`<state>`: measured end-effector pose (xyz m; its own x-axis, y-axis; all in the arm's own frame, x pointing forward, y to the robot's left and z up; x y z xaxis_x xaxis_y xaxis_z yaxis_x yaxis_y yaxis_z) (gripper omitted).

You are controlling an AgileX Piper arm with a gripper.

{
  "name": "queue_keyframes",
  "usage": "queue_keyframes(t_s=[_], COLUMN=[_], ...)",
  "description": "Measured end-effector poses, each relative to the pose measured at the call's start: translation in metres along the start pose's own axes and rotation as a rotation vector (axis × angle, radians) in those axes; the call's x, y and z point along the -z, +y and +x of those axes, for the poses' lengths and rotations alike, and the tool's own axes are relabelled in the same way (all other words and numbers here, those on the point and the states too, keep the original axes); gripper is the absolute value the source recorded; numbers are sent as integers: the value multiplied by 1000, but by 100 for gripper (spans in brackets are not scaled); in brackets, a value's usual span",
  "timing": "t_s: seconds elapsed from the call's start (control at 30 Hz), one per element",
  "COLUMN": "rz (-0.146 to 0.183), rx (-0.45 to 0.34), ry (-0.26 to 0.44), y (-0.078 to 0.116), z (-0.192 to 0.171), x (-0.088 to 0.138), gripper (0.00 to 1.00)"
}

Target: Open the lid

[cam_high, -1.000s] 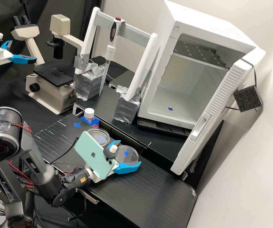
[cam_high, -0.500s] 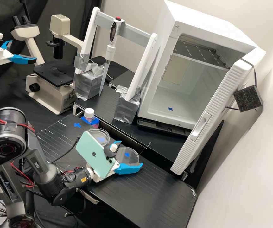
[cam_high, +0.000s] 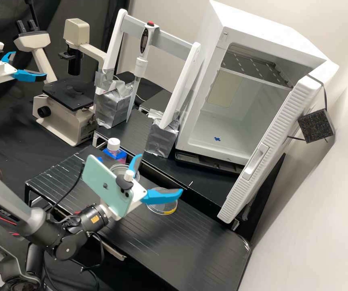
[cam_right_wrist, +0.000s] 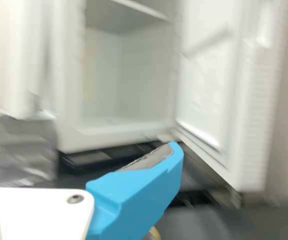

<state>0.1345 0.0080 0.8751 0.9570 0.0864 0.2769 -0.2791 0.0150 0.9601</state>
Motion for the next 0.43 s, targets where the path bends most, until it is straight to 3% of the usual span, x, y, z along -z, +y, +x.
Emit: queue_keyframes(t_s=[0.1,0.17,0.27,0.3,0.37,0.43], rz=[-13,4,59,97,146,175], rx=[23,39,62,77,92,96], ry=[77,145,206,221,219,210], y=[-4,-9,-15,-18,-23,-27], z=[-2,-3,-2,0,3,6], x=[17,30,39,41,41,41], gripper=[100,100,100,100,100,100])
